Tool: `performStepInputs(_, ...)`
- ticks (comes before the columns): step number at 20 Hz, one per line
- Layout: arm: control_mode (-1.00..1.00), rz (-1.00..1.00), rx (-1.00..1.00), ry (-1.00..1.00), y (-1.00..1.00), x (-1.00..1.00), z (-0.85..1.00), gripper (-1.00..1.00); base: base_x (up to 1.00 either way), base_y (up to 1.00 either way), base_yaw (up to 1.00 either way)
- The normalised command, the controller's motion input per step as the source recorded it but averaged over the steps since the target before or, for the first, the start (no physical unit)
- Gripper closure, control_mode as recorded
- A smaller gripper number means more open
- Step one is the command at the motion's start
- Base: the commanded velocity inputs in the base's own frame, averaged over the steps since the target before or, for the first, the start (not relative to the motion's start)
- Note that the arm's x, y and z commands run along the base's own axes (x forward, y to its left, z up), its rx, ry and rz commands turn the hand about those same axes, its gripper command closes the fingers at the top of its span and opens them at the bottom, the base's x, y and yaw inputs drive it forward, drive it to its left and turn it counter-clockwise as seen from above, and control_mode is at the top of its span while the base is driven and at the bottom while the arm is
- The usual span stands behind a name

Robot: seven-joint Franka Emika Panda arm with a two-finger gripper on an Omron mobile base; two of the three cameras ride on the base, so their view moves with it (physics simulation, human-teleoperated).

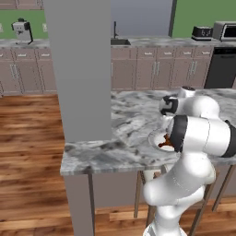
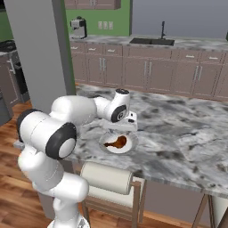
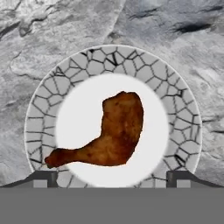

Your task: Take the chicken drumsticks from the pan and place one on each plate on the dining counter.

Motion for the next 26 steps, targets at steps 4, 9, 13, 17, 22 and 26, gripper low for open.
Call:
performStepInputs(4,-1.00,-0.03,0.00,-0.26,0.01,-0.89,0.45,-1.00,0.00,0.00,0.00)
performStepInputs(9,-1.00,-0.07,0.00,-0.13,0.18,-0.70,0.55,-1.00,0.00,0.00,0.00)
performStepInputs(13,-1.00,-0.08,0.00,-0.11,0.33,-0.67,0.52,-1.00,0.00,0.00,0.00)
performStepInputs(17,-1.00,-0.08,0.00,-0.14,0.39,-0.62,0.50,-1.00,0.00,0.00,0.00)
performStepInputs(22,-1.00,-0.07,0.00,-0.12,0.29,-0.64,0.42,-1.00,0.00,0.00,0.00)
performStepInputs(26,-1.00,-0.04,0.00,-0.05,0.23,-0.69,0.32,-1.00,0.00,0.00,0.00)
